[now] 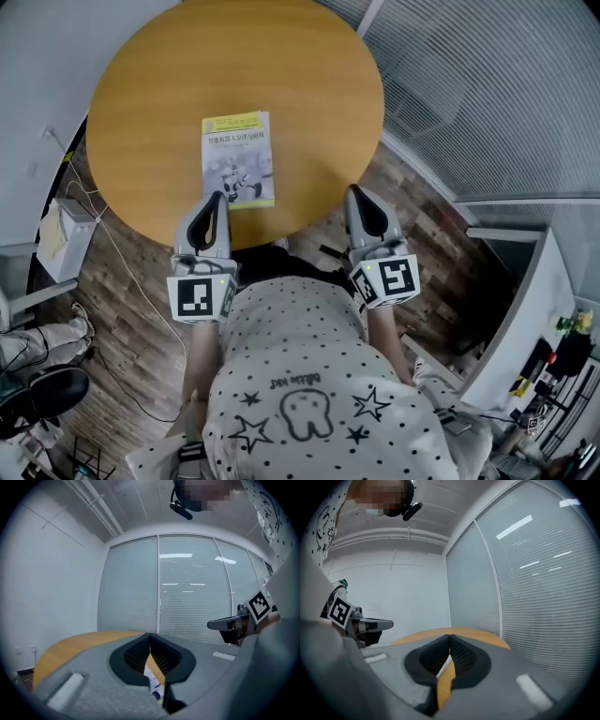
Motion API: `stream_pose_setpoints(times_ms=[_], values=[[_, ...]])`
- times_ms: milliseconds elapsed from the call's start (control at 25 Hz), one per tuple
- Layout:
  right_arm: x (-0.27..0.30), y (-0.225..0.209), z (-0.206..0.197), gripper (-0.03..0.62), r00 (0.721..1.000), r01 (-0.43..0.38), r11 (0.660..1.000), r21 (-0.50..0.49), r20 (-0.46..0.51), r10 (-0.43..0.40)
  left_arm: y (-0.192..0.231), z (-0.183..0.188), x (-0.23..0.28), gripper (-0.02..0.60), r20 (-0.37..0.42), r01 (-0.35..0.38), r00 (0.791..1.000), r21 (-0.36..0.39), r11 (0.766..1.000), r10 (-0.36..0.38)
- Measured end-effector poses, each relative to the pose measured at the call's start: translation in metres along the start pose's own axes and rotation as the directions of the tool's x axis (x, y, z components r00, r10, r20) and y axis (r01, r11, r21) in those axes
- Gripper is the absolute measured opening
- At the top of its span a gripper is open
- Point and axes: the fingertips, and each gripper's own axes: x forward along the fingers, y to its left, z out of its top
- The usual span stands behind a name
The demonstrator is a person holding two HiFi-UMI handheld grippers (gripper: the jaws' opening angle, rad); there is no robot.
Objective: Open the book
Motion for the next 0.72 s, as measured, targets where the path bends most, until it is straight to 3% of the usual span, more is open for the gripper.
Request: stream_pose_setpoints(times_ms=[720], values=[[-0.003,0.003,0.0,0.005,0.999,0.047,0.999,-0.014,-0.02,-0.047,0.016,-0.003,-0.006,0.011,0.007,0.007,1.0,0.007,1.0,-0.007]])
